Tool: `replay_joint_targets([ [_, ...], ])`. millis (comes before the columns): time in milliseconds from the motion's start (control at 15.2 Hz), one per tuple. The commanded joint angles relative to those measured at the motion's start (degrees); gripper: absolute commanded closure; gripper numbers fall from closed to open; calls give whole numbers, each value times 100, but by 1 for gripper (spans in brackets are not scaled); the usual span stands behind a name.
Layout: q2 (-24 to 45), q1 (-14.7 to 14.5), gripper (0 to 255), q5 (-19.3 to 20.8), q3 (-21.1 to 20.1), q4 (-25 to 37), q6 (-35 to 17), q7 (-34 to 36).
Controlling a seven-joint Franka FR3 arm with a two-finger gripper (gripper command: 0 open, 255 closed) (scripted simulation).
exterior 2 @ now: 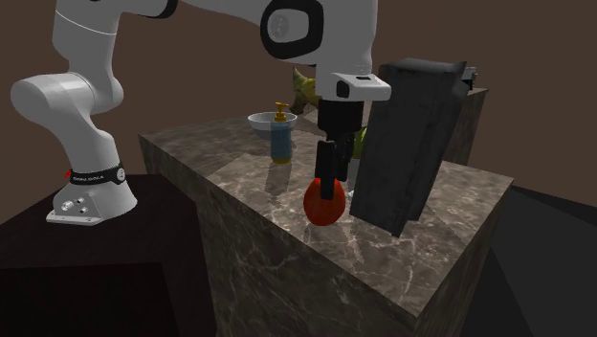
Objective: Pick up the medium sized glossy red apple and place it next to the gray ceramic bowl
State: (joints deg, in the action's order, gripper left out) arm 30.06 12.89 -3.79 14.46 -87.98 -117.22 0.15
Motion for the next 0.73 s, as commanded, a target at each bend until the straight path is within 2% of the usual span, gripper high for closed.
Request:
replay_joint_targets([
  [0, 5, -1, 255, 0, -2, -1, 1, -1],
  [660, -22, -3, 255, 6, 2, 34, 63, 0],
])
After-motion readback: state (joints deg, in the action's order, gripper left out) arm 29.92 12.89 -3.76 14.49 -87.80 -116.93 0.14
